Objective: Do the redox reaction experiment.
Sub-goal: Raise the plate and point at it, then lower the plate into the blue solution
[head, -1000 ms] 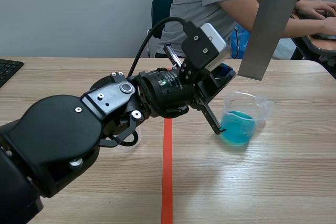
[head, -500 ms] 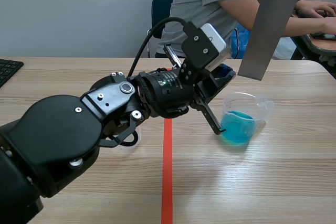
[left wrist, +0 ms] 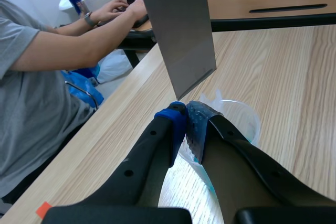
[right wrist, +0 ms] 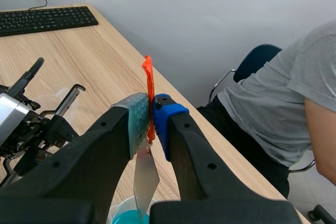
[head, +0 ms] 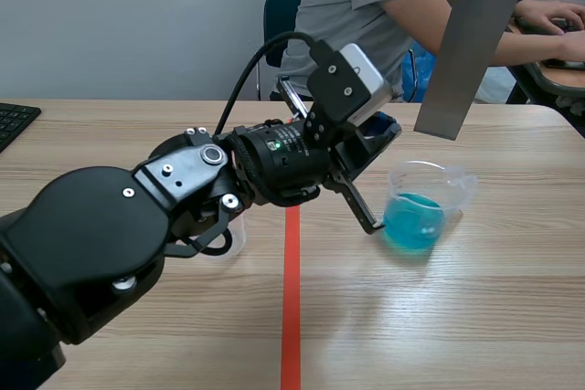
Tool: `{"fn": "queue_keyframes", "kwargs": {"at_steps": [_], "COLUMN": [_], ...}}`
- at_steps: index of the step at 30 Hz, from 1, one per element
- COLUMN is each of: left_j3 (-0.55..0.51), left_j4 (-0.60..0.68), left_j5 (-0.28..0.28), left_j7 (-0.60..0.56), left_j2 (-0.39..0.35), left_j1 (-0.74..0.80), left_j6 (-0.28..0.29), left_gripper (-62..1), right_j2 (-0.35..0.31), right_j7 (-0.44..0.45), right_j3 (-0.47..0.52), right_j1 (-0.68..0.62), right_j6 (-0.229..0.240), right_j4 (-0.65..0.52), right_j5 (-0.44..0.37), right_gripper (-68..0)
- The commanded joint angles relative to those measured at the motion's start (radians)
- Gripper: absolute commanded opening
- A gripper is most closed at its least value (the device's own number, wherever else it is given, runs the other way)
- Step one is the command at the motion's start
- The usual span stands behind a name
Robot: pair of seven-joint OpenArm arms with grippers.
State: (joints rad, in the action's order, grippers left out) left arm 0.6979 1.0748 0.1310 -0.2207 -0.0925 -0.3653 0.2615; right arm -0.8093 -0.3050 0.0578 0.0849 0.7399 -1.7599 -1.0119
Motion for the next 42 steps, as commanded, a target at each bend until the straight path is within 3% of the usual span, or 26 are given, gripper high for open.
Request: {"fn": "queue_keyframes", "kwargs": {"at_steps": [1, 10, 24, 42], "left_j3": [-0.003, -0.005, -0.132, -0.460], "left_j4": [0.019, 0.087, 0.402, 0.656], "left_j5": [-0.007, -0.007, -0.007, -0.023], "left_j7": [-0.019, -0.051, -0.048, -0.078], "left_j2": [-0.007, -0.080, -0.264, -0.476], "left_j1": [-0.001, 0.068, 0.276, 0.717], "left_j6": [-0.005, -0.012, -0.012, -0.012], "left_gripper": [-59.1, -59.1, -59.1, -59.1], "right_j2": [-0.016, -0.016, -0.016, -0.011], "right_j7": [0.011, 0.011, 0.006, -0.001], "right_j3": [0.022, 0.022, 0.022, 0.021], "right_j1": [0.014, 0.014, 0.014, 0.009], "right_j6": [0.006, 0.006, 0.006, 0.006], "right_j4": [-0.008, -0.008, -0.008, -0.007], "right_j5": [-0.014, -0.014, -0.014, -0.014], "right_gripper": [-66.9, -66.9, -66.9, -66.9]}}
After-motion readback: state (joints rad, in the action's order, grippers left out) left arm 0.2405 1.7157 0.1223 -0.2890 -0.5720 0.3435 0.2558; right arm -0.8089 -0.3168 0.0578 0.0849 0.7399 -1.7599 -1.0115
